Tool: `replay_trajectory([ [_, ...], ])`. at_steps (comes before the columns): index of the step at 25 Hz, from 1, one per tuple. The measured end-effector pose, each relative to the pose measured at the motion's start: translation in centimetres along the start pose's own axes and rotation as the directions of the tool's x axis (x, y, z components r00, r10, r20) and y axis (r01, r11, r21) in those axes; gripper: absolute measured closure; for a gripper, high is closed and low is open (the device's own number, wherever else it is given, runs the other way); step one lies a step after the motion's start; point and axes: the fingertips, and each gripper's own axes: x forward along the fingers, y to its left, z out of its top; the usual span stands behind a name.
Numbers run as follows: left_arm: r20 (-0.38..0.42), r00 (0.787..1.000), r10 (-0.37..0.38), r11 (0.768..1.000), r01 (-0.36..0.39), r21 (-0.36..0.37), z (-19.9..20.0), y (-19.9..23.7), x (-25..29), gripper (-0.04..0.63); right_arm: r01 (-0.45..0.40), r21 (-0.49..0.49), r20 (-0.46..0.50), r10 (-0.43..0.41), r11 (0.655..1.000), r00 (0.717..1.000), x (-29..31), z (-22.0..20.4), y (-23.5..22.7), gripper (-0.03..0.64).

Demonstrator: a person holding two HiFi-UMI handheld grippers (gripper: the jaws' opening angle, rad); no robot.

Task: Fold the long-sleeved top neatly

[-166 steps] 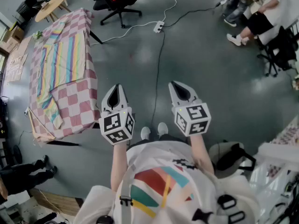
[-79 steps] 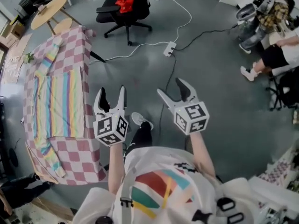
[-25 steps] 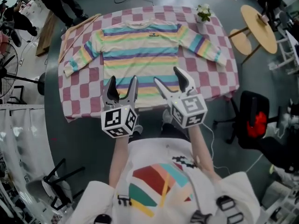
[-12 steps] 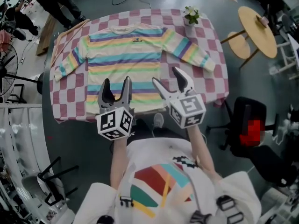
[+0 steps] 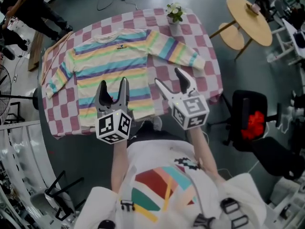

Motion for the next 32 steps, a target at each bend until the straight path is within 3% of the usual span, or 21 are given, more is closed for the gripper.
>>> replay_trajectory([
  [5,0.0,0.998,-0.064,0.998,0.064,0.019,0.8,-2.4,2.4,0.281,0.052,0.048,0.008,-0.052,0.998,0.999,0.1,0.5,-2.5,0.281],
  [8,-0.015,0.994,-0.108,0.993,0.108,0.038,0.7,-4.1,4.0,0.281,0.136,0.093,-0.01,-0.136,0.986,0.991,0.2,-0.2,-5.4,0.281],
  [10,-0.032,0.99,-0.138,0.989,0.14,0.057,0.5,-5.3,5.0,0.281,0.214,0.154,-0.03,-0.212,0.964,0.977,0.1,-1.4,-8.0,0.281],
  [13,-0.062,0.981,-0.183,0.979,0.188,0.077,0.0,-6.8,6.6,0.281,0.32,0.3,-0.083,-0.31,0.899,0.947,-0.3,-4.0,-12.2,0.281],
  [18,-0.122,0.964,-0.236,0.964,0.248,0.094,-1.0,-8.4,9.1,0.281,0.401,0.545,-0.161,-0.377,0.736,0.912,-0.8,-8.5,-16.9,0.31],
  [23,-0.19,0.943,-0.273,0.95,0.295,0.103,-2.7,-9.4,12.0,0.281,0.466,0.653,-0.224,-0.435,0.597,0.872,-0.6,-11.6,-20.3,0.327],
  [24,-0.202,0.939,-0.277,0.948,0.302,0.104,-3.0,-9.4,12.6,0.281,0.449,0.705,-0.22,-0.433,0.549,0.874,-0.4,-11.9,-20.8,0.327],
  [28,-0.242,0.927,-0.285,0.944,0.316,0.098,-4.1,-9.4,14.5,0.281,0.31,0.904,-0.163,-0.43,0.296,0.888,0.7,-13.0,-22.9,0.327],
  [30,-0.259,0.923,-0.284,0.944,0.317,0.096,-4.6,-9.2,15.2,0.281,0.253,0.945,-0.142,-0.435,0.209,0.889,1.2,-13.5,-23.8,0.327],
  [32,-0.274,0.92,-0.281,0.944,0.317,0.094,-5.0,-9.0,15.7,0.281,0.233,0.962,-0.148,-0.444,0.145,0.884,1.5,-14.2,-24.5,0.327],
])
